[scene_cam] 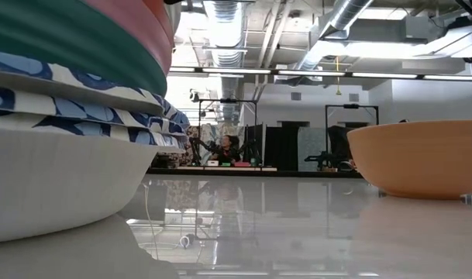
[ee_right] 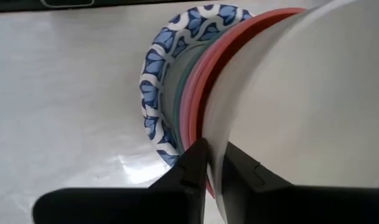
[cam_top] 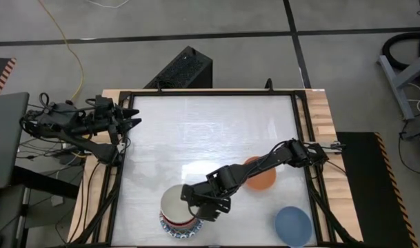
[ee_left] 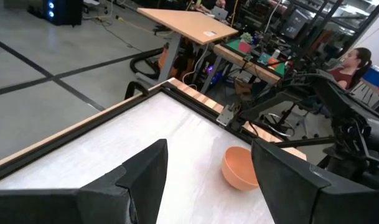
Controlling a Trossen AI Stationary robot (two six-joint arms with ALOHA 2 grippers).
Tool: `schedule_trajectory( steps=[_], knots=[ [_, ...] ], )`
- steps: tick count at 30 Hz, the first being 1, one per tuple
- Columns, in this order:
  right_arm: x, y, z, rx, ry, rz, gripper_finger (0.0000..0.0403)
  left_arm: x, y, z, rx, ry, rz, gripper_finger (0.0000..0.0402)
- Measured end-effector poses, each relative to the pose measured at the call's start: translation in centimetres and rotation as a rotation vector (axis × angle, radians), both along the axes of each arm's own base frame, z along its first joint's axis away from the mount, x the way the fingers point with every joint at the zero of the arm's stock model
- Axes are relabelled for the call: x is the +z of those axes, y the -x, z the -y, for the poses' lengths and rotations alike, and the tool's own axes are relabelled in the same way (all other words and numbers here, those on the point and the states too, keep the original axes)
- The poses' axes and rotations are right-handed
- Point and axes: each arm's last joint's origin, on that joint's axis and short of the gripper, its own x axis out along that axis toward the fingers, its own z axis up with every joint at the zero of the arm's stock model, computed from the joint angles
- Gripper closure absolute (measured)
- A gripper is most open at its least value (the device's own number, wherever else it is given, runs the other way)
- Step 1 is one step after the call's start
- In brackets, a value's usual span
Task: Nest bowls inside each other
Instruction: Stack the white bowl on top of the orange bowl, then stack the yellow bowl on top of the white bowl
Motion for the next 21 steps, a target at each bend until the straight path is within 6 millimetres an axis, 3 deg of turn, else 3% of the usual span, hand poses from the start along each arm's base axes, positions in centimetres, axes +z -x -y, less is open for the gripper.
schedule_trajectory(
  steps=[9,16,21],
  knots=[
    [0.29,-0.33,-0.19,-0.03,-0.06,0.023,0.0291,0.0,0.0,0.0,0.0,0.0,0.0,0.0181],
    [0.48,-0.52,-0.35,-0.115,-0.162,0.0,0.0233,0.0,0.0,0.0,0.0,0.0,0.0,0.0181],
    [0.51,-0.49,-0.32,-0.227,-0.229,-0.046,0.0215,0.0,0.0,0.0,0.0,0.001,0.0,0.0181]
  ],
)
